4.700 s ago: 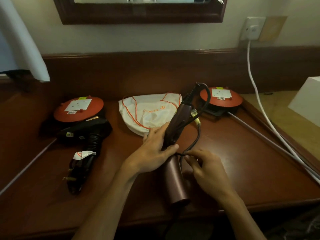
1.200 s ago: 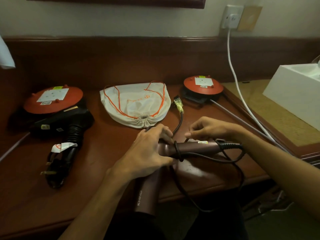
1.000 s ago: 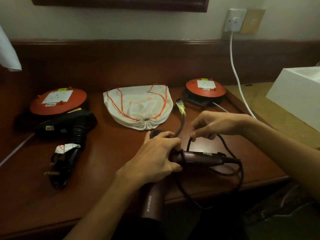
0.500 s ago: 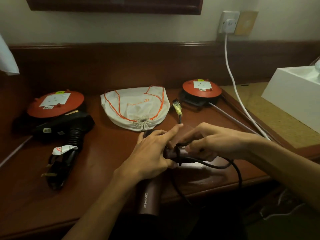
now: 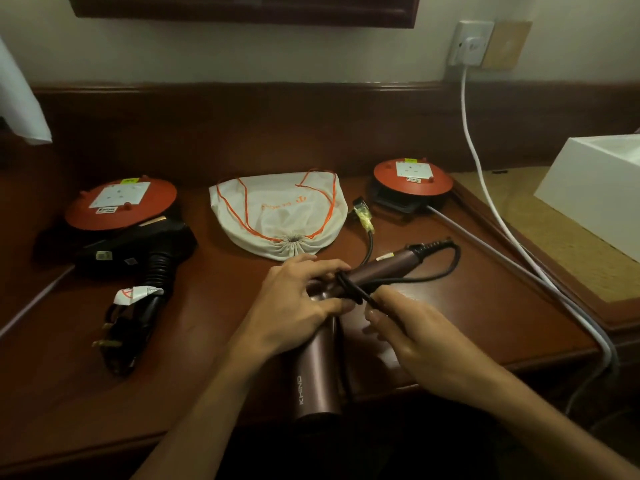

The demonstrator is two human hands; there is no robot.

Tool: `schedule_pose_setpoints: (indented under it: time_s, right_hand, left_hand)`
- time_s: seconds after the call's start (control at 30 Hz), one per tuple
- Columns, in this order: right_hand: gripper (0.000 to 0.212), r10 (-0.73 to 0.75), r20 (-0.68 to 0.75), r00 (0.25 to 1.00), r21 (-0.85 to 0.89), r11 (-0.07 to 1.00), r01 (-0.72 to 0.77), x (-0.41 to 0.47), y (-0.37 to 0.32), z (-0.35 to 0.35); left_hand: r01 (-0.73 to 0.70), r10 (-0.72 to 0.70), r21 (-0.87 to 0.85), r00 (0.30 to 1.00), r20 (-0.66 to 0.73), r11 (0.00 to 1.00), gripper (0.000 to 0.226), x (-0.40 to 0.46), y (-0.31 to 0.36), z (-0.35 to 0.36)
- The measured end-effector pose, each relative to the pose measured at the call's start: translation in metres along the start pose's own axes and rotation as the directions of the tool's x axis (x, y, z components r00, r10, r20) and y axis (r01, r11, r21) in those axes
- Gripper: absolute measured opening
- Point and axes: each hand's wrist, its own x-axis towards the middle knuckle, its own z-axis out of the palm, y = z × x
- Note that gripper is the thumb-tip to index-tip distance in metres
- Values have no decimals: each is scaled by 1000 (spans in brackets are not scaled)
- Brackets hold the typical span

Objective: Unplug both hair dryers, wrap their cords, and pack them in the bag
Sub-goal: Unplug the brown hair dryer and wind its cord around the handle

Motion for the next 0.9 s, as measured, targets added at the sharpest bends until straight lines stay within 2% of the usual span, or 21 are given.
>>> schedule_pose_setpoints:
  time_s: [0.1, 0.27, 0.37, 0.5, 0.63, 0.73, 0.8, 0.9]
  right_hand:
    - [19, -58, -105, 993, 163, 984, 75, 7, 9, 13]
    - [17, -107, -176, 978, 141, 981, 133, 8, 11, 21]
    - [20, -87, -138, 987, 115, 988, 104, -1, 11, 13]
    - [28, -33, -1, 999, 75, 997, 33, -17, 15, 4]
    - [24, 75, 148, 986, -117, 991, -58, 3, 24, -7]
    - [19, 142, 102, 985, -214, 970, -118, 26, 39, -4]
    - [18, 174, 71, 982, -158, 974, -162, 38, 44, -3]
    - [11, 59, 97, 994, 4, 998, -60, 51, 37, -8]
  left_hand:
    - [22, -25, -39, 998, -58, 999, 49, 0, 0, -5]
    - [12, -16, -60, 997, -77, 998, 49, -3, 1, -6]
    - [5, -11, -65, 996, -84, 998, 50, -3, -5, -10]
    - [11, -16, -43, 994, -108, 999, 57, -5, -10, -10]
    - [25, -25, 6, 1000, -4, 1000, 59, -3, -9, -14]
    - [14, -13, -17, 997, 76, 1000, 58, -4, -12, -18]
    - [9, -2, -80, 996, 94, 997, 56, -6, -15, -23]
    - [24, -4, -146, 990, 139, 989, 55, -10, -16, -32]
